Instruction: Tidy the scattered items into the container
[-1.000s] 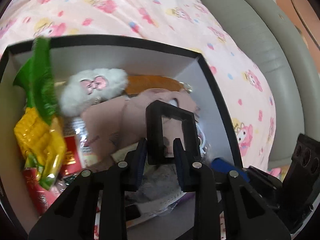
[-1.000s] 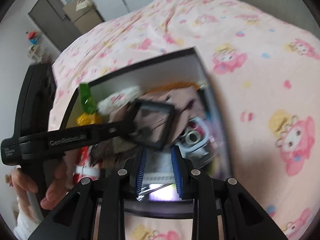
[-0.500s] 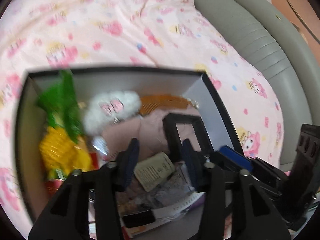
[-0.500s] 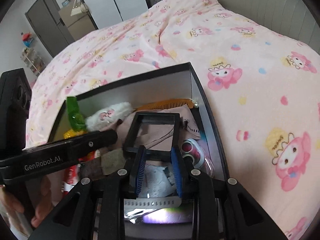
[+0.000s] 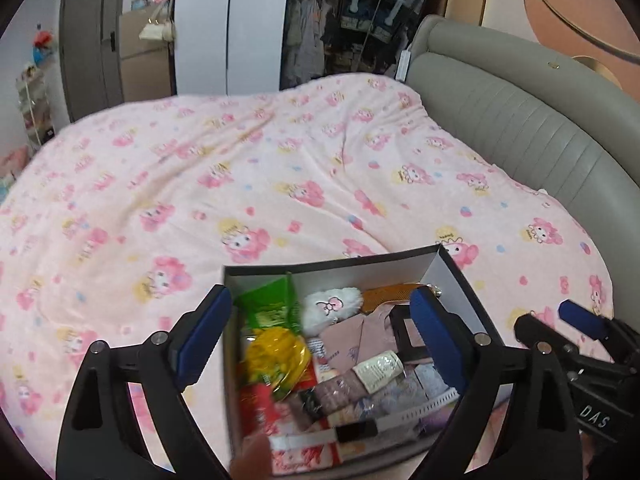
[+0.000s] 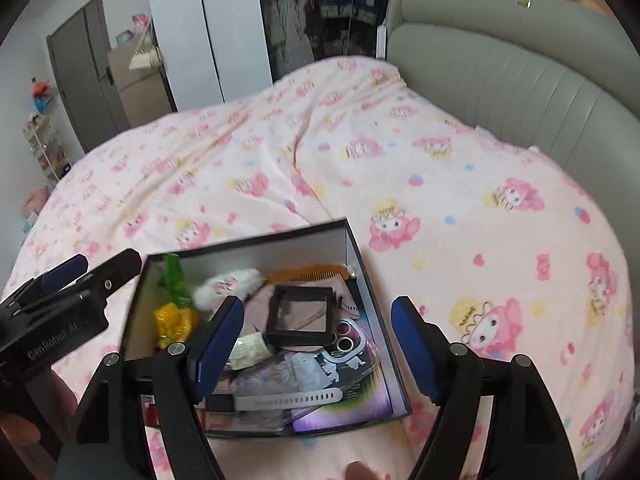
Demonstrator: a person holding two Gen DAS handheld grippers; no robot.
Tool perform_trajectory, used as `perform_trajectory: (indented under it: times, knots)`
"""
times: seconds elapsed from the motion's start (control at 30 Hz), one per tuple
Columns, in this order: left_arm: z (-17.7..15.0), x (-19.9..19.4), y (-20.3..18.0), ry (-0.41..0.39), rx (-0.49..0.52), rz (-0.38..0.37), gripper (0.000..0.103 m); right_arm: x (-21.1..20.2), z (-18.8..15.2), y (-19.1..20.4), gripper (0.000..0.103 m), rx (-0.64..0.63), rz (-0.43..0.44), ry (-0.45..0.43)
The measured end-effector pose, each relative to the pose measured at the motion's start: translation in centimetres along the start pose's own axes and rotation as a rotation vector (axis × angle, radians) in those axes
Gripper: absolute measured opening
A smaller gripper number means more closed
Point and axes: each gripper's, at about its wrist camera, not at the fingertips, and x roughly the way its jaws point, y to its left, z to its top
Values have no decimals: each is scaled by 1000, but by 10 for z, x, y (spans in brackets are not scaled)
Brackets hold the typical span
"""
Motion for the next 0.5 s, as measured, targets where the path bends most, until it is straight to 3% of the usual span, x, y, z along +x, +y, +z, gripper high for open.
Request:
perform_trajectory:
  times: [0.1,0.2,0.3,0.5]
  knots:
    - [-5,-37,-3,-36,-3,31,101,-34,1,6,74,-2,3,-56]
    - [-14,-78,-8,-73,8,58,102,-70,-3,11,74,-25,-16,-92]
    - [-23,-113,-12,-100,6,89,102,-104,-13,12,83,-33,-12,-140]
    - [-56,-165,-10,-128,-46,106,102,-152,-42,16,83,-64,4,-220]
